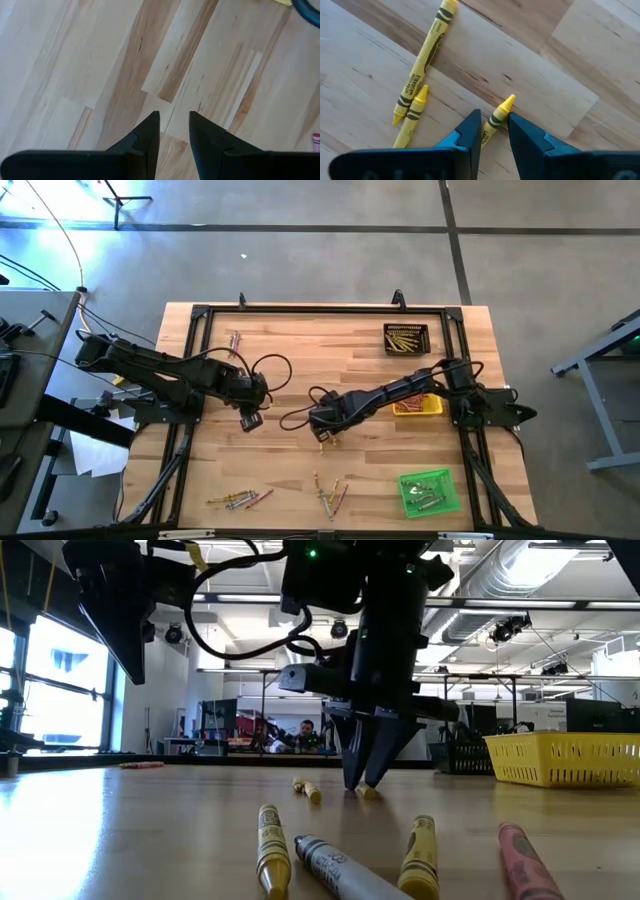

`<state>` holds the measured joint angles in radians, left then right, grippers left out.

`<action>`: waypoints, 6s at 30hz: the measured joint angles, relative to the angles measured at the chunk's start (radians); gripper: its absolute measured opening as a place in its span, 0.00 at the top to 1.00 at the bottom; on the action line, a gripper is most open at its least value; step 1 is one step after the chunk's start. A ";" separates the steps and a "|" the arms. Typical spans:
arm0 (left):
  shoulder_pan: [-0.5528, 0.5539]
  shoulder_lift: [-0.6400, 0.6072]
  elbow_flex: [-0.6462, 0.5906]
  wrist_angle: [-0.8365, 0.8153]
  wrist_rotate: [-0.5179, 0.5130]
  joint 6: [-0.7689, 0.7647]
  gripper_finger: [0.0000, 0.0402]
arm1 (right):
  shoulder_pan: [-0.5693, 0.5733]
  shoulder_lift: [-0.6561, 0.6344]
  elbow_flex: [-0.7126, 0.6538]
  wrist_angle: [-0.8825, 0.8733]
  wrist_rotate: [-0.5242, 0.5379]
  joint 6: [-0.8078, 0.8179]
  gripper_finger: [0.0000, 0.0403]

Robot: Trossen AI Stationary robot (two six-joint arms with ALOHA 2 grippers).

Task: Sort crayons
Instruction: Put the yellow crayon into the black bin

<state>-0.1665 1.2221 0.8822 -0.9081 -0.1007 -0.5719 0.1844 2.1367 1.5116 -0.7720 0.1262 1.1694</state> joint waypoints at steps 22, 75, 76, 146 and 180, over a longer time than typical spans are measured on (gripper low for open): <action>0.000 0.000 0.000 -0.094 -0.024 -0.031 0.78 | -0.106 -0.084 0.084 -0.156 -0.063 -0.311 0.99; 0.030 0.000 0.000 -0.066 -0.286 -0.500 0.78 | -0.909 -0.545 -0.307 -0.183 -0.360 -0.988 0.72; 0.030 0.000 0.000 -0.066 -0.285 -0.500 0.78 | -0.873 -0.545 -0.307 -0.183 -0.346 -0.945 0.72; 0.029 0.000 0.000 -0.060 -0.151 -0.131 0.78 | 0.033 0.134 0.207 -0.016 -0.197 -0.080 0.72; 0.029 0.000 0.000 -0.051 -0.110 -0.151 0.78 | -0.123 -0.064 0.197 -0.510 -0.039 -0.564 0.96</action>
<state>-0.1376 1.2221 0.8822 -0.9586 -0.2111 -0.7231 0.0610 2.0722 1.7084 -1.2820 0.0876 0.6057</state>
